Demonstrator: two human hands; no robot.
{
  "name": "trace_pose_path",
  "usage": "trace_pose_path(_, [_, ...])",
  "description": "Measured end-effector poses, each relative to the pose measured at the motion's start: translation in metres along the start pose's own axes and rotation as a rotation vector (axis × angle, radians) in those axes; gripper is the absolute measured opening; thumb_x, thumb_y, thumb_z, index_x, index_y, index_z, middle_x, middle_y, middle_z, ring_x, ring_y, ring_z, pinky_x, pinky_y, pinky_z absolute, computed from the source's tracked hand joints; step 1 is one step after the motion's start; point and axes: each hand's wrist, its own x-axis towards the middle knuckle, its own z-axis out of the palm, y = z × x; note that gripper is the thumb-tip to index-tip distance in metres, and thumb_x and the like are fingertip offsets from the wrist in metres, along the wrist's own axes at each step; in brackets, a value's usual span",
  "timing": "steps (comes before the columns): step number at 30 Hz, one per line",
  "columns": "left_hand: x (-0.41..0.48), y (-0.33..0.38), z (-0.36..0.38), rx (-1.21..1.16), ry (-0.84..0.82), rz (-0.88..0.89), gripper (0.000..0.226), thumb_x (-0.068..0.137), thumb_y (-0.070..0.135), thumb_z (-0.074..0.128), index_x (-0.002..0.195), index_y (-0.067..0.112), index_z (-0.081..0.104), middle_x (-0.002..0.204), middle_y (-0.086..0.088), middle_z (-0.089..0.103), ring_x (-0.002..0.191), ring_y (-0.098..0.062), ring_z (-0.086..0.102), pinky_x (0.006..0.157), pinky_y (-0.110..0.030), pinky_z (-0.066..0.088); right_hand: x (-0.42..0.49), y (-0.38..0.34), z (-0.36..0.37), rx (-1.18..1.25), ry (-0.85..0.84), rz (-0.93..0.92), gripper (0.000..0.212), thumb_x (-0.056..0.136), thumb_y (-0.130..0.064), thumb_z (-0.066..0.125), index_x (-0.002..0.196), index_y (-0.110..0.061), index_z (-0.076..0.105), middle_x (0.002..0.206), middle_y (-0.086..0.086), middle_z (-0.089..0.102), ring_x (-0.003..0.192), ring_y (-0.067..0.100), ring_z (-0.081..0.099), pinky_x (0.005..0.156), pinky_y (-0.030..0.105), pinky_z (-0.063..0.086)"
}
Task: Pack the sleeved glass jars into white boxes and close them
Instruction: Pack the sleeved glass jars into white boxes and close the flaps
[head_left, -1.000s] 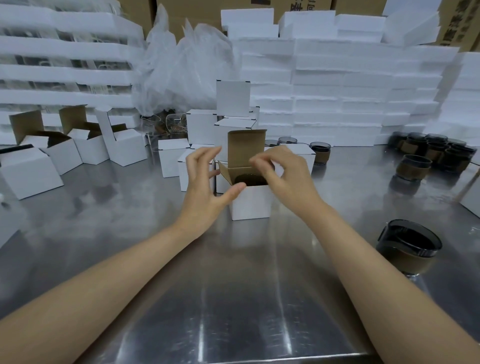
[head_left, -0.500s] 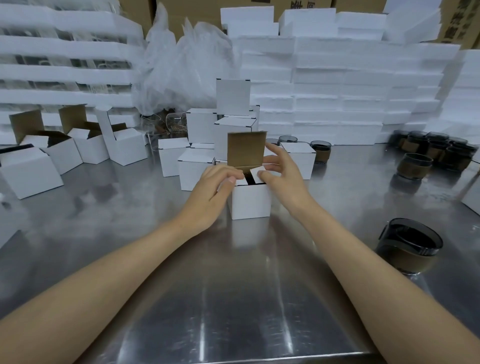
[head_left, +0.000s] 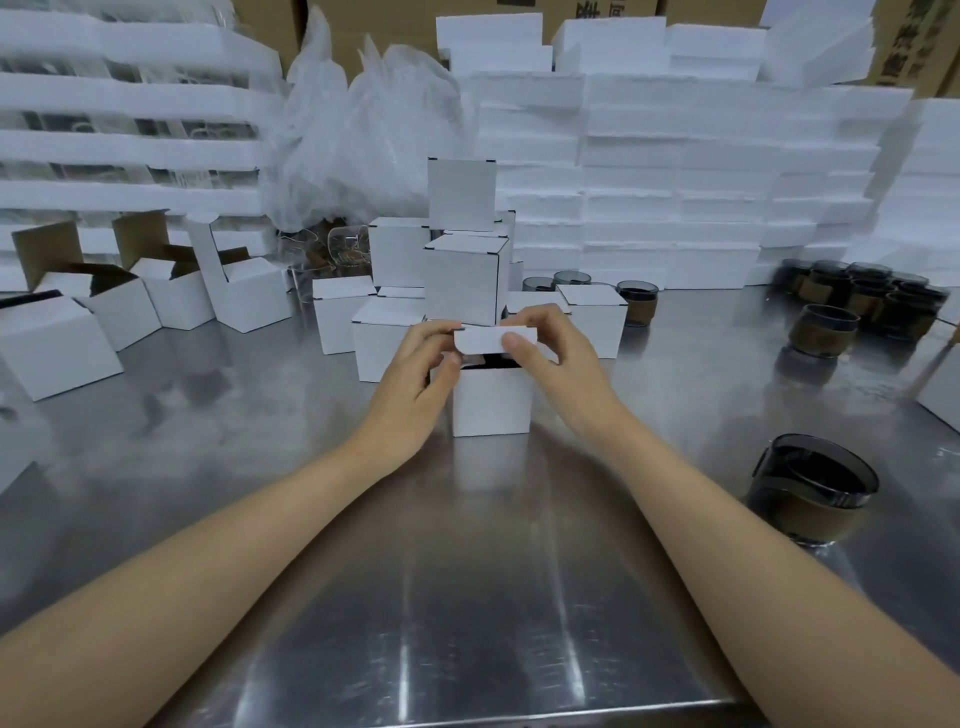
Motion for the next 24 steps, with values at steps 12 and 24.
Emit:
trace_pose_path(12, [0.0003,-0.0047,-0.0023,-0.007,0.003,0.041,0.020,0.101,0.021,0.046,0.118,0.023,0.055,0.126,0.006,0.051,0.118,0.003,0.045,0.095,-0.009,0.035,-0.0003,-0.0013,-0.0057,-0.228,-0.136,-0.097,0.020,0.094,-0.021,0.061,0.111,-0.028,0.069,0.114,-0.008,0.057,0.109,-0.001,0.052,0.091,0.021,0.045])
trace_pose_path(24, [0.0060,-0.0096,-0.0014,-0.121,-0.077,-0.122,0.014,0.102,0.018,0.043,0.106,0.026,0.054,0.127,0.008,0.043,0.114,0.021,0.036,0.088,0.004,0.025,0.0049,0.0038,-0.0078,-0.088,-0.207,0.100,0.009,0.092,-0.016,0.060,0.098,-0.020,0.065,0.123,-0.003,0.050,0.111,-0.012,0.045,0.095,0.003,0.030])
